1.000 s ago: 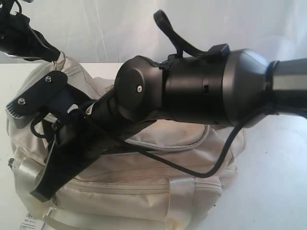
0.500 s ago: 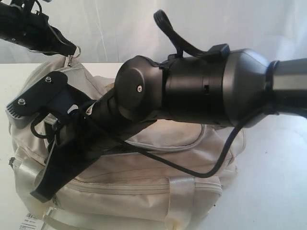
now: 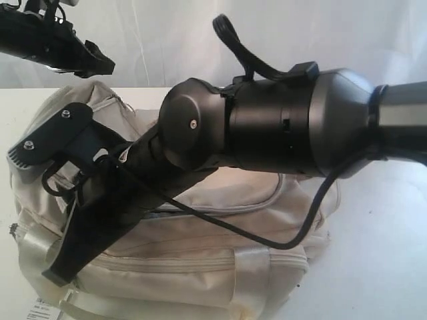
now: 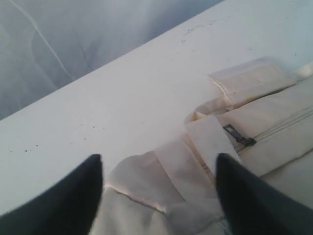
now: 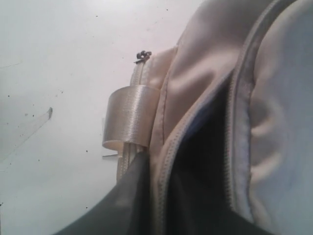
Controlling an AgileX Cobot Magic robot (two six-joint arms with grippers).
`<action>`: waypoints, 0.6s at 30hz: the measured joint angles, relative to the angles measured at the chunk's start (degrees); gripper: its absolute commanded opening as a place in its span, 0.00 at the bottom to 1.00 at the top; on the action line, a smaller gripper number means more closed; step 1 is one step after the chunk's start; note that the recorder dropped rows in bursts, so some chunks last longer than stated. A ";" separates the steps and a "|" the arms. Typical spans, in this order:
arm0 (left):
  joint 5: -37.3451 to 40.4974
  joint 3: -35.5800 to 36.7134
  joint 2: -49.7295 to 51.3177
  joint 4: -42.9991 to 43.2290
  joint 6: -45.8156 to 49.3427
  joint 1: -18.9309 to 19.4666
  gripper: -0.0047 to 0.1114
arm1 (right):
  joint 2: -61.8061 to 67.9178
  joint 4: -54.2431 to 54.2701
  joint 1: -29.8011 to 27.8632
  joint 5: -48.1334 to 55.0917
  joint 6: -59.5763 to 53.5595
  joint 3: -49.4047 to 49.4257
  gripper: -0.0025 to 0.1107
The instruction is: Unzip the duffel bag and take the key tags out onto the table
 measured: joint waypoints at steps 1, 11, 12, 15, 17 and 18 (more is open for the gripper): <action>0.80 -0.23 -0.50 0.19 -0.12 0.00 0.81 | 0.00 0.00 0.00 -0.01 0.00 0.00 0.15; 28.40 -3.66 -23.38 21.38 -18.78 0.00 0.19 | -12.62 -9.26 0.00 3.86 9.33 0.00 0.57; 31.50 -3.66 -25.00 21.38 -19.00 0.00 0.14 | -14.11 -10.86 0.00 5.11 11.80 0.00 0.57; 38.35 -2.75 -29.19 20.98 -19.26 0.00 0.04 | -19.78 -17.23 0.00 12.03 18.92 0.00 0.54; 39.61 -1.07 -32.03 21.21 -19.34 0.00 0.04 | -23.37 -21.72 0.00 18.67 24.51 0.00 0.46; 39.71 0.00 -33.41 21.63 -19.73 0.00 0.04 | -24.65 -23.62 0.00 21.54 26.88 0.00 0.39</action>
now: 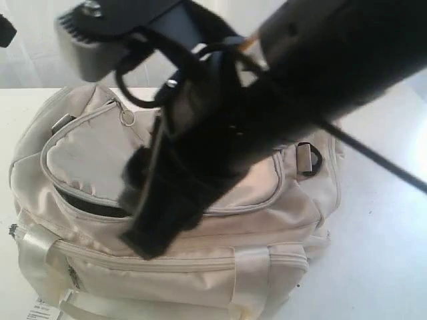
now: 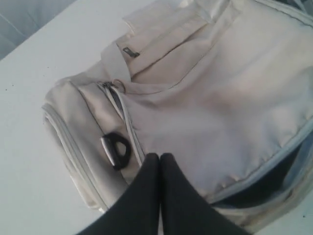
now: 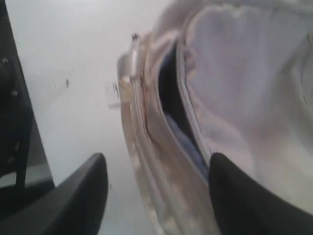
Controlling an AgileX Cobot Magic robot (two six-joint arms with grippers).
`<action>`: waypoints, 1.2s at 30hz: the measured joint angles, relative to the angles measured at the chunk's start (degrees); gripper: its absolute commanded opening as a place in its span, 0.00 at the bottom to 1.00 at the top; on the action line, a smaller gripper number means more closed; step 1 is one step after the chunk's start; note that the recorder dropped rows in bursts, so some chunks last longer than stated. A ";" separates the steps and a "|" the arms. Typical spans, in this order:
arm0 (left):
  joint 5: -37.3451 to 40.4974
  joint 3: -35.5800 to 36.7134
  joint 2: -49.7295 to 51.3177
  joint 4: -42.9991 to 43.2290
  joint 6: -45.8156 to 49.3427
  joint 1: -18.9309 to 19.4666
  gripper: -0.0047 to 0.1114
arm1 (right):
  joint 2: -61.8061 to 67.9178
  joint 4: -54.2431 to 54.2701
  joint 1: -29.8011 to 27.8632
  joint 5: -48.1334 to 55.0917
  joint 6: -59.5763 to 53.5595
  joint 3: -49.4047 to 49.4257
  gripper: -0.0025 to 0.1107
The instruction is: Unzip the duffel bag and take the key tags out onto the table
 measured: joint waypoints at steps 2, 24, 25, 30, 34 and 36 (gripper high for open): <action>0.50 2.19 -2.43 1.19 -0.89 0.00 0.04 | -2.93 -4.71 0.00 6.97 5.57 0.00 0.26; -5.90 36.04 -31.90 -2.82 -0.64 -3.00 0.04 | -24.75 -20.90 0.00 15.30 18.93 14.27 0.02; -7.91 37.36 -31.90 -2.82 -0.12 -3.46 0.04 | -24.75 -21.18 0.00 14.70 18.93 15.14 0.02; -17.86 41.31 -31.04 -1.64 -0.15 -8.01 0.04 | -24.63 -24.68 0.00 11.41 19.98 17.52 0.02; -18.73 39.41 -24.76 4.40 -4.44 -13.19 0.04 | -24.15 -28.81 0.00 9.11 23.67 17.65 0.02; -17.89 37.22 -20.85 5.97 -5.17 -15.66 0.04 | -23.05 -29.83 0.00 9.25 24.56 17.65 0.02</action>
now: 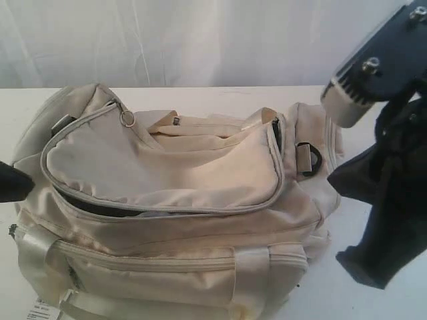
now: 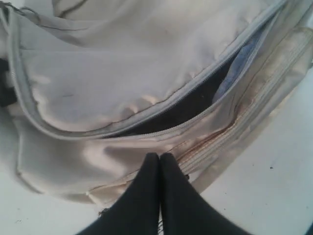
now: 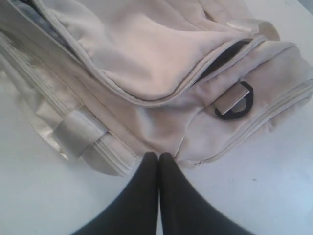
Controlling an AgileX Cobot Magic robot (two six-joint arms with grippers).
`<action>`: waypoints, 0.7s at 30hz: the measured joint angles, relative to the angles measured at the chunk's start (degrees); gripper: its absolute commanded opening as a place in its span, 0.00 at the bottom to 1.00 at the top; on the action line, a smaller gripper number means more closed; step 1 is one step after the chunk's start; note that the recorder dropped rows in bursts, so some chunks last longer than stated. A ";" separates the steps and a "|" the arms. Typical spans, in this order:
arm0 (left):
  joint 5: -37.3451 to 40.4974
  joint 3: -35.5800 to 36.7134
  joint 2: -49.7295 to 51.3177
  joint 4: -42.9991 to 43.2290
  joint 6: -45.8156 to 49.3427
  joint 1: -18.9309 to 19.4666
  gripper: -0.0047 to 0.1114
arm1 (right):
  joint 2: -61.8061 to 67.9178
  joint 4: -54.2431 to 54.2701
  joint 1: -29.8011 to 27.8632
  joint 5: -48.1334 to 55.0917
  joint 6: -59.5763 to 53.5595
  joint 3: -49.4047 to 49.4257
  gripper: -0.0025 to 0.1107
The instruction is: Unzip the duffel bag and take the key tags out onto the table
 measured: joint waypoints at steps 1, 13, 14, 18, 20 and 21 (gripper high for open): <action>0.39 -1.02 2.11 0.27 -0.14 -1.34 0.04 | 0.88 -0.15 0.00 0.11 0.09 0.00 0.02; -3.75 -0.96 9.71 -2.33 2.68 -9.76 0.04 | 18.72 -0.27 0.00 -2.69 -4.86 -9.42 0.02; -3.86 -0.84 9.82 -3.33 2.68 -9.76 0.04 | 20.90 -0.16 0.00 -3.75 -5.38 -11.13 0.02; -3.95 -0.84 9.82 -5.53 3.14 -9.89 0.04 | 30.23 5.44 -0.90 -4.90 -11.72 -18.55 0.02; -3.95 -0.84 9.82 -5.89 3.23 -10.00 0.04 | 34.56 11.59 -2.16 -2.67 -17.51 -22.53 0.02; -3.95 -0.84 9.82 -5.88 3.27 -10.00 0.04 | 36.59 15.25 -3.07 -0.91 -21.24 -24.68 0.02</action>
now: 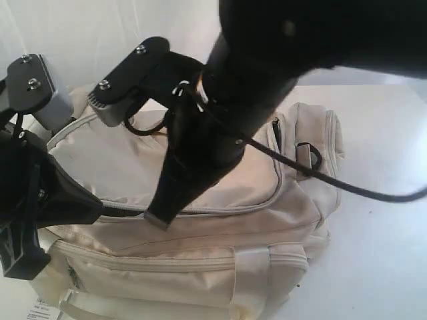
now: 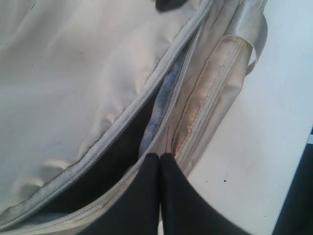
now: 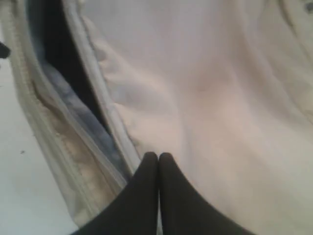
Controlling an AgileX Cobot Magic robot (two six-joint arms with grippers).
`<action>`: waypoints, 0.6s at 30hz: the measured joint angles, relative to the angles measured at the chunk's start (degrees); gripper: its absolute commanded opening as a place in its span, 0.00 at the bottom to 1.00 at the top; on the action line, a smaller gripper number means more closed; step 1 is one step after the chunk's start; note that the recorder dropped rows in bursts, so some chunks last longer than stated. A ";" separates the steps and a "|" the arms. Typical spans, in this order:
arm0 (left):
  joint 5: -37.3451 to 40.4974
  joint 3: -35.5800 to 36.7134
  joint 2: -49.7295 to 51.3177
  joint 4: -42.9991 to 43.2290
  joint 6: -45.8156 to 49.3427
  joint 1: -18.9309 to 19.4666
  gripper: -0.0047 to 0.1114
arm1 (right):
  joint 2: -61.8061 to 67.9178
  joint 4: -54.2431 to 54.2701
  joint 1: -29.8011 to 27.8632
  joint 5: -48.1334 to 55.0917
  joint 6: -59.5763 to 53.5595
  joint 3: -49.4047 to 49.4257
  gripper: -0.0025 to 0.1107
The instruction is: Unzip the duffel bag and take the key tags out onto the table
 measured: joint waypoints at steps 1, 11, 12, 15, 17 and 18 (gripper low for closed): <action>0.00 0.00 0.00 0.00 0.10 0.00 0.04 | 1.34 3.64 -0.99 1.41 -3.57 -1.98 0.02; 0.00 0.00 0.00 -0.45 0.21 -0.02 0.04 | 3.94 9.98 -5.94 8.01 -16.05 -9.21 0.03; 0.00 0.00 0.00 -0.45 0.21 -0.02 0.04 | 4.07 9.98 -5.99 9.61 -18.15 -9.21 0.05; 0.10 0.00 0.00 -0.45 0.21 -0.02 0.04 | 4.53 10.52 -5.99 11.46 -22.50 -9.21 0.16; 0.10 0.00 0.00 -0.45 0.21 -0.02 0.04 | 4.93 10.64 -5.99 11.76 -23.48 -9.11 0.24; 0.21 0.00 0.00 -0.45 0.21 -0.02 0.04 | 5.20 10.16 -5.99 11.84 -23.74 -8.97 0.29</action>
